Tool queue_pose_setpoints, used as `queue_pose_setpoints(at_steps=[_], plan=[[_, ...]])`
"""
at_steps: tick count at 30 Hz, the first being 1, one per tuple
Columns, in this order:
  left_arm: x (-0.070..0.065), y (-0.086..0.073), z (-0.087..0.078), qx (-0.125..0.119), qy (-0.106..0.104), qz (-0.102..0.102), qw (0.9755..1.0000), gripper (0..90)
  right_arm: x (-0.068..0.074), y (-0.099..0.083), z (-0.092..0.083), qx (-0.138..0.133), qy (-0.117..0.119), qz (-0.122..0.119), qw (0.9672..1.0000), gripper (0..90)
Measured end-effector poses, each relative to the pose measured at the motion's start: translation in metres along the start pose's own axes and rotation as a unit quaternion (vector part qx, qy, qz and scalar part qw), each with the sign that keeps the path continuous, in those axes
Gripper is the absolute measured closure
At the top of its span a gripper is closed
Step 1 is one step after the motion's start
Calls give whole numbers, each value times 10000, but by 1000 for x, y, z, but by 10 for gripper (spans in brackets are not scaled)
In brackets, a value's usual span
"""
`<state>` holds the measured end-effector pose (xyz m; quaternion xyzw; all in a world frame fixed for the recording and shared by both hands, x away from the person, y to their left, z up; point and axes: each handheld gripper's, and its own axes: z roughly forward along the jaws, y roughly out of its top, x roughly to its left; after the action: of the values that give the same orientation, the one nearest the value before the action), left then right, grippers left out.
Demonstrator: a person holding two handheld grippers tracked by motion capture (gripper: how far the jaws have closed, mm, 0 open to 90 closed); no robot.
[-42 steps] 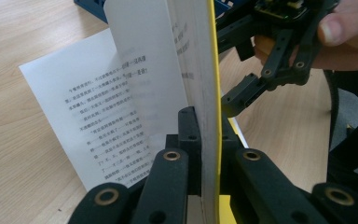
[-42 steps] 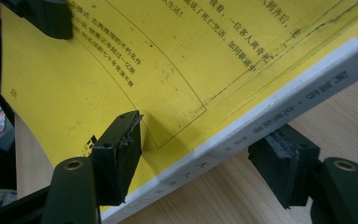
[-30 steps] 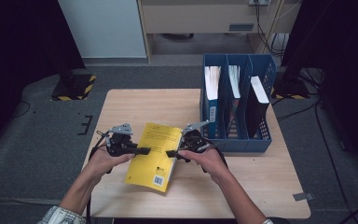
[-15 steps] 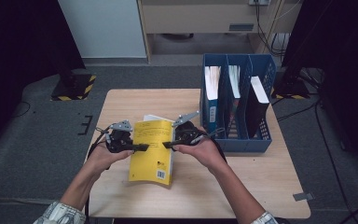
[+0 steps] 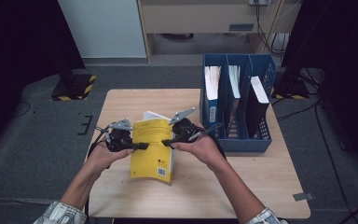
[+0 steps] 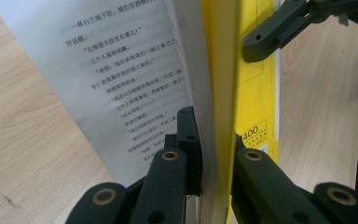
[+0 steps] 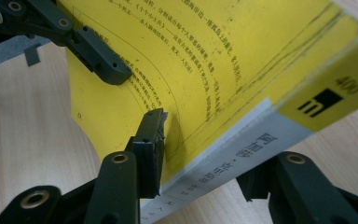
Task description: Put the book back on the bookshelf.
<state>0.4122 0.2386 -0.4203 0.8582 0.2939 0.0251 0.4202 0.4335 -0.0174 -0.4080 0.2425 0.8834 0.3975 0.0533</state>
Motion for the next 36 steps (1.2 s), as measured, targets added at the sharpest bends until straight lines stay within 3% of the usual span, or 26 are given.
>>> queue_pose_setpoints(at_steps=[7,9,15,23,30,36], plan=[[1,5,0,-79,211,58,9997,845,0,12,-9,-65,-279,-101,9995,715],[2,5,1,-155,370,45,9992,829,0,15,-12,-97,-422,-193,9989,742],[7,0,0,-446,596,-24,9972,724,2,15,-14,-109,-457,-276,9985,745],[3,-12,-9,-663,662,-4,9956,656,14,10,-18,-107,-366,-518,9979,739],[-3,-15,-9,-684,592,5,9959,674,20,5,-19,-58,-312,-630,9975,710],[-4,-18,-9,-728,560,-48,9958,685,23,10,-17,-101,-250,-669,9974,631]])
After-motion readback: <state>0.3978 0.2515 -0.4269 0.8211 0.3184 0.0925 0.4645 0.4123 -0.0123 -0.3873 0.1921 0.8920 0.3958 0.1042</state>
